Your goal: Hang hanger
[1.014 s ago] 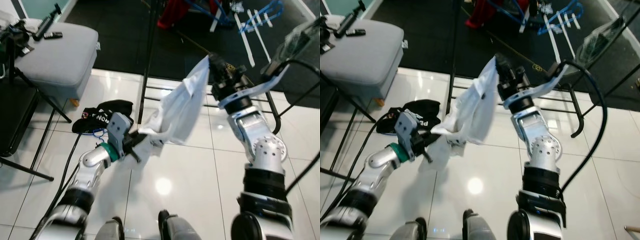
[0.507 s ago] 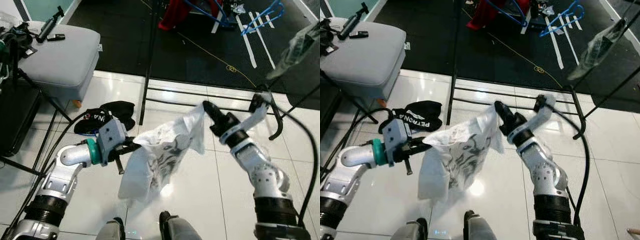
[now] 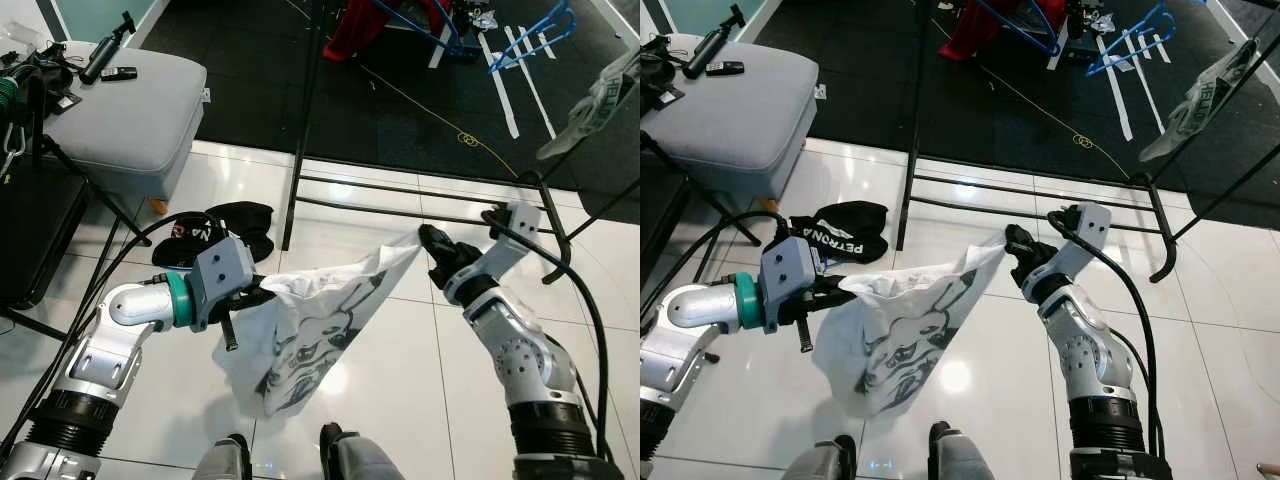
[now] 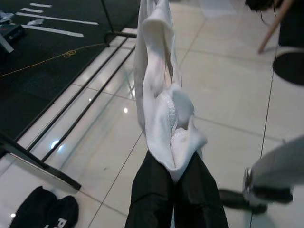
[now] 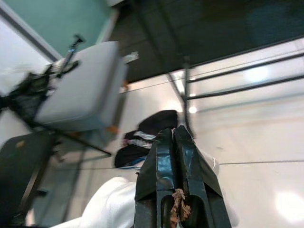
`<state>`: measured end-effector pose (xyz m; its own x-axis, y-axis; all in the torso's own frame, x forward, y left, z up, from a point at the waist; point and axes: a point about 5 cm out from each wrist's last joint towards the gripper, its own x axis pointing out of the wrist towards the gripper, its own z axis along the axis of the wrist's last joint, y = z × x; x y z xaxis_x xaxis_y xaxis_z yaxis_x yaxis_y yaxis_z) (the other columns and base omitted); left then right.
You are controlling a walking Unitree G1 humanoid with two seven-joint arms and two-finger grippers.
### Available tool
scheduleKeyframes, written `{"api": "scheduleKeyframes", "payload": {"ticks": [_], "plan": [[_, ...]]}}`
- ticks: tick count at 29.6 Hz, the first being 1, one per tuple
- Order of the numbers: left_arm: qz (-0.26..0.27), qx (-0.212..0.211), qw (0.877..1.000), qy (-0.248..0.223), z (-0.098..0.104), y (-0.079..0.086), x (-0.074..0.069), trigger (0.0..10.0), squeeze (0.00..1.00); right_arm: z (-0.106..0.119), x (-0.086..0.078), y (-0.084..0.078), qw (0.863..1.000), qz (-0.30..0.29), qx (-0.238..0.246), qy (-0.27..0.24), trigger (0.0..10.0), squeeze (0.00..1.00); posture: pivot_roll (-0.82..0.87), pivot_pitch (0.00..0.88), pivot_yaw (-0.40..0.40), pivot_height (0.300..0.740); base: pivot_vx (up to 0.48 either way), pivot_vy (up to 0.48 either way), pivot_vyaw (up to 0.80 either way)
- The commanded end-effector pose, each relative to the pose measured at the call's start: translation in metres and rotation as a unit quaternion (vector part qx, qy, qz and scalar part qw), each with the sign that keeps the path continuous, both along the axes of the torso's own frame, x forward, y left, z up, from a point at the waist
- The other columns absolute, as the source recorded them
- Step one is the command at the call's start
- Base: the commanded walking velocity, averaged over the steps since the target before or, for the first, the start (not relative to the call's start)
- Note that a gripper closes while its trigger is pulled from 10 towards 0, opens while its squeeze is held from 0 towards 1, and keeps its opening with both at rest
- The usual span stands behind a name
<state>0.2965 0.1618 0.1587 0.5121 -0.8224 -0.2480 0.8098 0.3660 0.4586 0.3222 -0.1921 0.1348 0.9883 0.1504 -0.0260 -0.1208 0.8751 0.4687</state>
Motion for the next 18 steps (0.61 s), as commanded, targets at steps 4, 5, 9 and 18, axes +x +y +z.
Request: {"api": "scheduleKeyframes", "payload": {"ticks": [4,5,9,18], "plan": [[-0.03,0.016,0.999,-0.015,0.004,-0.004,-0.004,0.0,0.0,-0.012,-0.006,-0.009,0.999,-0.027,-0.02,0.021,4.5,1.0,-0.04,0.125,-0.031,0.74,0.0,0.0,0.0],[-0.033,0.015,0.999,-0.016,0.006,-0.005,-0.004,0.0,0.0,-0.012,-0.006,-0.008,0.999,-0.023,-0.021,0.019,10.0,1.0,-0.04,0.126,-0.031,0.74,0.0,0.0,0.0],[-0.055,0.019,0.998,-0.031,0.012,-0.011,-0.003,0.0,0.0,-0.018,-0.008,-0.009,0.998,-0.043,-0.04,0.026,10.0,0.0,-0.03,0.125,-0.027,0.74,0.0,0.0,0.0],[-0.079,0.05,0.995,-0.046,0.017,-0.019,0.005,0.0,0.0,-0.041,-0.018,-0.023,0.988,-0.128,-0.06,0.07,10.0,0.0,-0.03,0.121,-0.016,0.74,0.0,0.0,0.0]]}}
